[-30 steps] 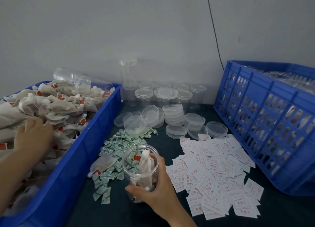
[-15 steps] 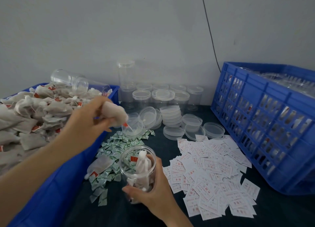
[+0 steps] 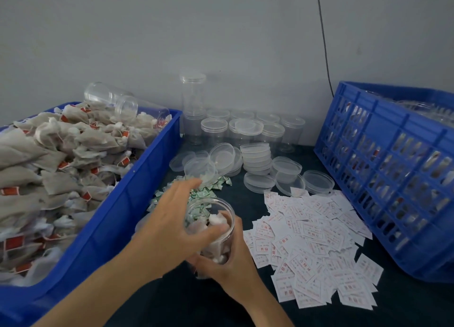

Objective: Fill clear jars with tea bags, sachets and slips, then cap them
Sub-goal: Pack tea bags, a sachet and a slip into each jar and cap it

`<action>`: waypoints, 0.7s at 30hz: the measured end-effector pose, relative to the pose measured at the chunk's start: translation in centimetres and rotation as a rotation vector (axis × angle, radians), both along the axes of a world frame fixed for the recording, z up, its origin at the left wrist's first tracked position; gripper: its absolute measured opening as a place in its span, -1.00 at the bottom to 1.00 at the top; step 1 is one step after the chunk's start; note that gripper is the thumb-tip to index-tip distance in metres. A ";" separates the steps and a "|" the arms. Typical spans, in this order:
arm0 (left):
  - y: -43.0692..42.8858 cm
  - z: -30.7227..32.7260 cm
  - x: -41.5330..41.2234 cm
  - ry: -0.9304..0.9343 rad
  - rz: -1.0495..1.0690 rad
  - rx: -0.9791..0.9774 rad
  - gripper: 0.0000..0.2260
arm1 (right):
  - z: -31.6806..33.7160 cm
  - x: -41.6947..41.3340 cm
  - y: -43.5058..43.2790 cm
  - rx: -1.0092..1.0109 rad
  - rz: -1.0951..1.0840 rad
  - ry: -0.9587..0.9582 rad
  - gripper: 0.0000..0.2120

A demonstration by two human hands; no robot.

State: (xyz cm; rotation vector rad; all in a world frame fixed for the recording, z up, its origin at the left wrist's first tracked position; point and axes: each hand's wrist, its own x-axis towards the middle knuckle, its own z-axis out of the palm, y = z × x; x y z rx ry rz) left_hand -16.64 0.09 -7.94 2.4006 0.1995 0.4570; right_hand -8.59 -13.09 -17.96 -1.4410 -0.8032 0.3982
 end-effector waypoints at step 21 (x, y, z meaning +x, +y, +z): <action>-0.7 -3.0 1.2 -0.101 -0.068 -0.181 -0.48 | 1.8 9.7 6.2 -0.842 0.029 -0.532 -0.66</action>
